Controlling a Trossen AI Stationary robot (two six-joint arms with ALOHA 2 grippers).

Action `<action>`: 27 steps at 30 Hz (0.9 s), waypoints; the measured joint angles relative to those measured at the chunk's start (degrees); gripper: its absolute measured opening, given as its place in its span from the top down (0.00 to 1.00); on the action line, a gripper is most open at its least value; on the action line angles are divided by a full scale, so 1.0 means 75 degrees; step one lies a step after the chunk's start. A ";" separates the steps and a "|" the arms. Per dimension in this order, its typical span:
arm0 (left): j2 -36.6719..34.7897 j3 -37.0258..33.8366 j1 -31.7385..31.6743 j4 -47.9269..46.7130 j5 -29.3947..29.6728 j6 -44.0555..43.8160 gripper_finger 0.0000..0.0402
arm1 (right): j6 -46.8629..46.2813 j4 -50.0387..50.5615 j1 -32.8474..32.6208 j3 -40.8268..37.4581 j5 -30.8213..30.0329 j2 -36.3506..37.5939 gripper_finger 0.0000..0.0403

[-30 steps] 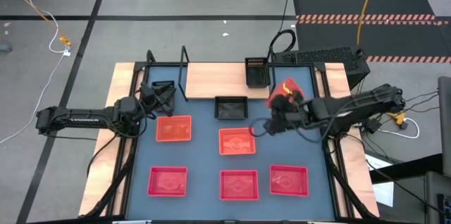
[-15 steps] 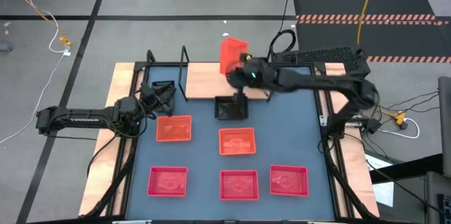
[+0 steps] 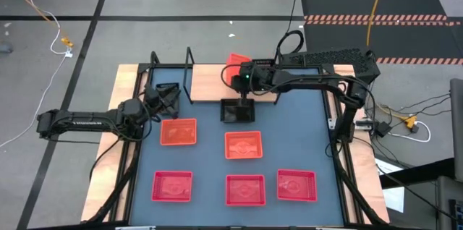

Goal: Stack baskets on shelf by color
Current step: Put the right orange bin on the shelf, then adjust the black bin on the shelf

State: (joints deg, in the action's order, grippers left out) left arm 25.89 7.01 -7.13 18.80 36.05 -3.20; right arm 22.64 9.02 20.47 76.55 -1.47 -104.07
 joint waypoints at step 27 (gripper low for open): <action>0.0000 0.0000 -0.0013 -0.0142 -0.0006 -0.0003 0.62 | -0.0153 -0.0028 -0.0030 -0.0008 -0.0225 0.0121 0.76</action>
State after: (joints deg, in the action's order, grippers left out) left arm 25.89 7.01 -7.22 17.74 36.01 -3.23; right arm 21.49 8.82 20.25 76.49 -3.16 -103.16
